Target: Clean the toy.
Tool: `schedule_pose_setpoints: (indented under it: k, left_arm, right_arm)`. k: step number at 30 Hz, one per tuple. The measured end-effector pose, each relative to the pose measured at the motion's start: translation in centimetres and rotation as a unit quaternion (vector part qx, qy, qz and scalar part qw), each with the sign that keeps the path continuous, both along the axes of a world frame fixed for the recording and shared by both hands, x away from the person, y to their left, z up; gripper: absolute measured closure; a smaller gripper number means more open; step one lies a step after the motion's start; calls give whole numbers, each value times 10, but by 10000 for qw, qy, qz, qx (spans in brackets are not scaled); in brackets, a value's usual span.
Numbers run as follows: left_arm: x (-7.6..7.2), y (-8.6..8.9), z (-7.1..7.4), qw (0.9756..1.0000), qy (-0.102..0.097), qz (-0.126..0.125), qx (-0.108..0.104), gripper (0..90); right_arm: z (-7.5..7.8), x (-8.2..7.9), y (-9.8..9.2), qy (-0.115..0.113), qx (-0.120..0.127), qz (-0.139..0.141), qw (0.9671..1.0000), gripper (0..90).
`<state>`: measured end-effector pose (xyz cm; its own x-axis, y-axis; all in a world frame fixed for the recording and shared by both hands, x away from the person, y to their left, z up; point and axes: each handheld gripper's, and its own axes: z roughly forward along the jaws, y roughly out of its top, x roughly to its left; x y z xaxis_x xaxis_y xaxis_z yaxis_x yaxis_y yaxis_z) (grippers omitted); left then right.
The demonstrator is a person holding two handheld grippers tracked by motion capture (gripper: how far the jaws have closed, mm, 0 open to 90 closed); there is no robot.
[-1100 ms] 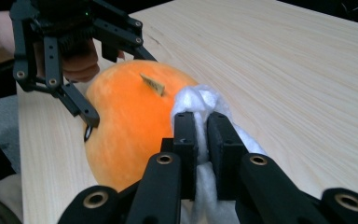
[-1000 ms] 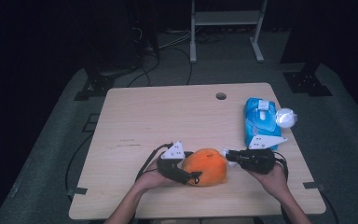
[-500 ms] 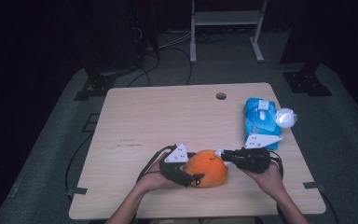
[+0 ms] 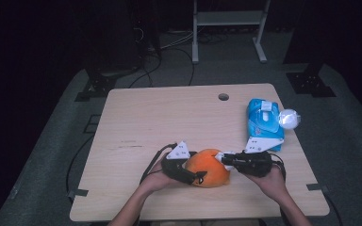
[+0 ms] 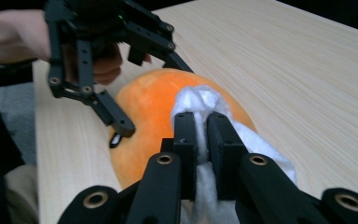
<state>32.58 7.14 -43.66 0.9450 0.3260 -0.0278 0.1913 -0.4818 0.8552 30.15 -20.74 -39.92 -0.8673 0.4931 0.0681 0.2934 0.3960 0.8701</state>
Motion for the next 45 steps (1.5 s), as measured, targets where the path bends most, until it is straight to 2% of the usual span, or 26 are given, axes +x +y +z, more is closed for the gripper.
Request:
schedule_pose_setpoints:
  k: [3, 7, 12, 14, 18, 20, 22, 24, 28, 31, 35, 38, 39, 41, 45]
  left_arm:
    - [1, 2, -1, 10000, 49, 12, -60, 227]
    - [1, 0, 0, 10000, 4, 4, -28, 226]
    - [-2, -8, 2, 9999, -121, 4, 10, 222]
    - [-4, -9, 3, 9998, -176, -5, 41, 221]
    - [-6, -10, 3, 9997, -231, -31, 12, 222]
    - [-7, -11, 4, 9996, -272, -69, 41, 223]
    - [-8, -13, 5, 9995, -313, -98, 34, 222]
    - [-11, -16, 5, 9992, -381, -140, 47, 222]
    - [-12, -16, 5, 9987, -465, -167, 123, 218]
    - [-10, -14, 6, 9990, -401, -195, 78, 193]
    - [-1, -8, 6, 9999, -3, -13, -147, 104]
    - [5, -4, 1, 9986, 421, 80, -310, 99]
    - [6, -3, 0, 9980, 516, 61, -354, 122]
    - [3, -3, 2, 9988, 391, 53, -289, 222]
    - [-5, -12, 10, 9998, 45, 47, -189, 280]
  right_arm:
    - [-2, 4, -7, 7, 4, -122, 9999, 819]
    - [-4, 5, -14, 86, 57, -183, 9998, 818]
    - [-1, -2, 5, 15, 59, 102, 9999, 818]
    - [0, -4, 13, -110, 2, 180, 9998, 818]
    - [2, -2, 10, -211, -12, 35, 9998, 819]
    - [1, 1, 2, -164, 22, -163, 9997, 819]
    - [1, 2, -1, -103, 73, -232, 9997, 819]
    - [3, -1, 5, -186, 79, -133, 9997, 818]
    - [5, -6, 19, -350, -123, 7, 9993, 819]
    - [2, -2, 16, -199, -128, 59, 9997, 822]
    - [-2, -1, 11, -186, -211, 3, 9996, 824]
    - [-3, 1, 8, -114, -147, -37, 9998, 824]
    - [-3, 2, 7, -102, -144, -41, 9998, 824]
    - [-1, 2, 7, -152, -206, -57, 9997, 824]
    - [12, -6, 13, -410, -226, -21, 9989, 824]
